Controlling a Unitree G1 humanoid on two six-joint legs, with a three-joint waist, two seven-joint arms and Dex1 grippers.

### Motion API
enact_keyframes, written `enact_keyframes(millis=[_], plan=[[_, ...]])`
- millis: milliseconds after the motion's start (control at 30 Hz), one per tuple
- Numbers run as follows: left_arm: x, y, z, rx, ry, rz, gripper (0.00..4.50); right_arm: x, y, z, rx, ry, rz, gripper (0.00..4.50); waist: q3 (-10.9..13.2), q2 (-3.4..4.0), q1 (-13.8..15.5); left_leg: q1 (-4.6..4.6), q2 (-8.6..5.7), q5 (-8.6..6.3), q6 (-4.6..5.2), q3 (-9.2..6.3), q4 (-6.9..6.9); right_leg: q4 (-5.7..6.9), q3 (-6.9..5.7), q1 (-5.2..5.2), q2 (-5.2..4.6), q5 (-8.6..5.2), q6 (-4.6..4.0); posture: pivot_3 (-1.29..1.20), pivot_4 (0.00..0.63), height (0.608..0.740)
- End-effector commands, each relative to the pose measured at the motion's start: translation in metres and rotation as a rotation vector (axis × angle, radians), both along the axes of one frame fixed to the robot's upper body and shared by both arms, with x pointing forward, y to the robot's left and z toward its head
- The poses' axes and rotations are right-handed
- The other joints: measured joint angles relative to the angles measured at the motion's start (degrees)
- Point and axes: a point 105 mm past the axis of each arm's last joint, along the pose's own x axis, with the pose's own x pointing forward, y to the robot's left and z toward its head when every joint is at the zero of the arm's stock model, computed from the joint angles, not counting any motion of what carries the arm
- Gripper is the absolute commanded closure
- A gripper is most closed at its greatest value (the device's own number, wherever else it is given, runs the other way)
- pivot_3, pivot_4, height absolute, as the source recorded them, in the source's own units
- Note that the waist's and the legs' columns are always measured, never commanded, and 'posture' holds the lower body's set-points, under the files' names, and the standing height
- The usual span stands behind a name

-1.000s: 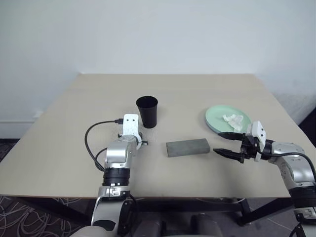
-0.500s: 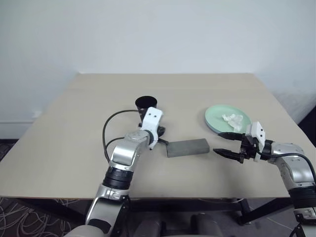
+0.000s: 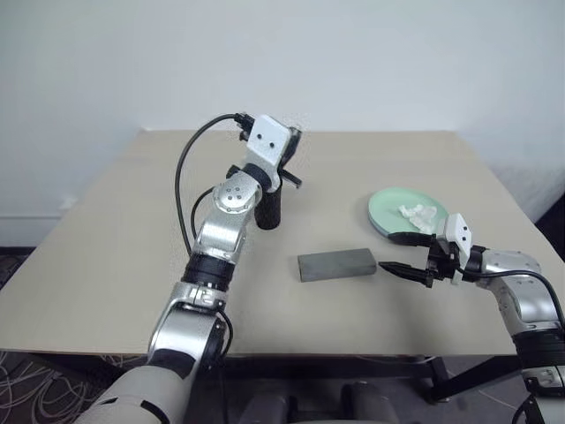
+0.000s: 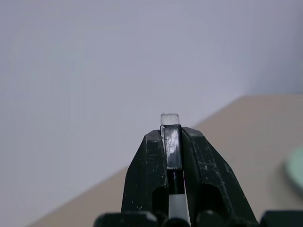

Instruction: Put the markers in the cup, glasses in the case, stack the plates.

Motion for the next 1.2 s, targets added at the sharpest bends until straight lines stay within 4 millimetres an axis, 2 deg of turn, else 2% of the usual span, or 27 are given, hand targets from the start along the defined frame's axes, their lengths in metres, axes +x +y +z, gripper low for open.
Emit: enact_keyframes(millis=[33,267,433,733,1000,1200], plan=[[0.006,0.014,0.024,-0.001,-0.168,0.072,4.46,0.003,0.001,0.014,0.011,-0.058,0.0,0.82,0.0,0.0,0.01,-0.01,0.0,0.0,0.0,0.0,0.0,-0.01,0.0,0.0,0.0,0.0,0.0,0.0,0.0,0.74],[0.013,0.025,0.013,-0.019,-0.215,0.131,4.46,0.001,0.001,0.016,0.009,-0.058,-0.003,0.82,0.0,-0.02,0.12,-0.04,-0.03,-0.06,0.08,0.01,0.0,-0.07,-0.01,0.01,-0.04,0.02,0.04,0.0,0.0,0.74],[0.015,0.023,0.004,-0.041,-0.193,0.13,4.46,0.0,0.001,0.017,0.007,-0.058,-0.005,0.82,-0.01,-0.02,0.13,-0.05,-0.03,-0.07,0.09,0.01,0.0,-0.07,-0.03,0.01,-0.04,0.03,0.05,0.0,0.0,0.74],[0.017,0.019,0.004,-0.052,-0.195,0.144,1.45,0.0,0.0,0.019,0.005,-0.061,-0.007,0.82,-0.01,-0.02,0.1,-0.06,-0.02,-0.08,0.1,0.03,0.0,-0.08,-0.04,0.01,-0.04,0.04,0.08,0.0,0.0,0.74],[0.018,0.023,0.008,-0.085,-0.182,0.14,1.45,0.001,0.002,0.019,0.007,-0.064,-0.003,0.82,-0.01,-0.02,0.05,-0.04,-0.02,-0.08,0.1,0.03,0.01,-0.07,-0.04,0.02,-0.04,0.05,0.08,0.0,0.0,0.74],[0.027,0.047,0.01,-0.153,-0.075,0.225,1.45,0.001,0.003,0.019,0.007,-0.066,-0.001,0.82,-0.01,-0.02,-0.01,-0.04,-0.02,-0.08,0.1,0.04,0.01,-0.06,-0.04,0.02,-0.04,0.05,0.08,0.0,0.0,0.74]])
